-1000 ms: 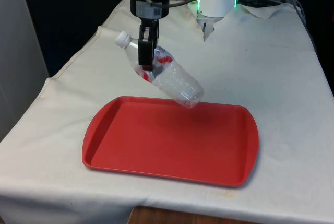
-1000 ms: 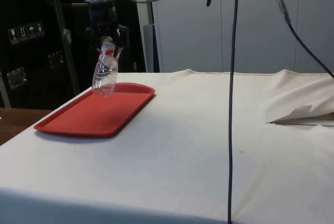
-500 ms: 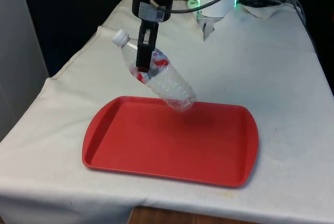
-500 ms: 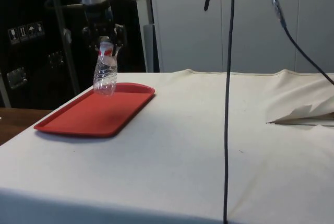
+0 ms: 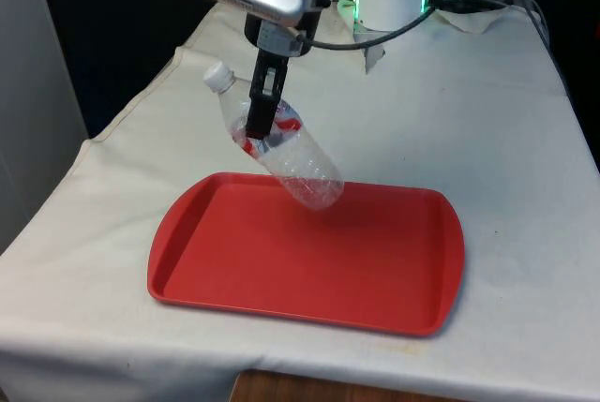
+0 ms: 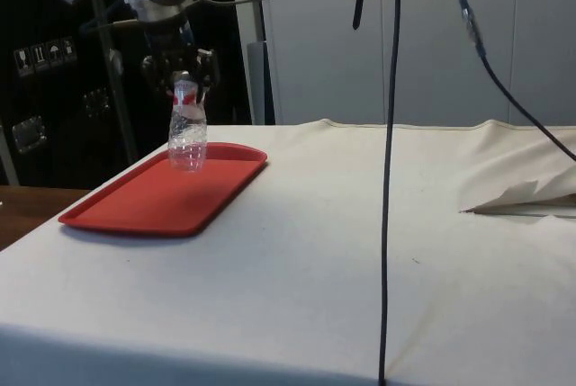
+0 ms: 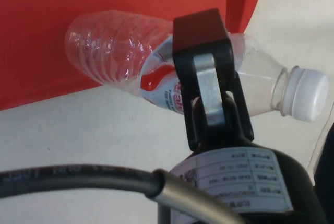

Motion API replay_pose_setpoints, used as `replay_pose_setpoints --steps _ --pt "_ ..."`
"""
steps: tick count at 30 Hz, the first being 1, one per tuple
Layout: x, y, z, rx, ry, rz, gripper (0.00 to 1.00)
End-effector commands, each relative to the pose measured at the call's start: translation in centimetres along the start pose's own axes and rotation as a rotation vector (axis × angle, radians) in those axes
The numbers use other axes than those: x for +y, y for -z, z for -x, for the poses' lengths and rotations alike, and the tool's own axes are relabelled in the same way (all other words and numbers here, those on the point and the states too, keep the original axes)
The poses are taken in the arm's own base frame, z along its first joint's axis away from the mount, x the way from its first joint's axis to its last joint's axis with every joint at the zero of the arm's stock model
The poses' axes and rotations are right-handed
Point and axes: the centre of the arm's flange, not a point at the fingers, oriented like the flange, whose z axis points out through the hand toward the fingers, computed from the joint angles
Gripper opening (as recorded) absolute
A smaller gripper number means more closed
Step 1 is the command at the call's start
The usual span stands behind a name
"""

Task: Place the bottle upright on the tray.

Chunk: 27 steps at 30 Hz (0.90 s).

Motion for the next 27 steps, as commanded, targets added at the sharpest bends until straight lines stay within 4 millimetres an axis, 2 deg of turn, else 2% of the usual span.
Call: replay_pose_setpoints --steps 1,27 --pt "-0.2 -0.1 0.2 0.007 -0.005 -0.008 0.14" --pt "-1.3 0.1 1.6 0.189 -0.021 0.001 0.14"
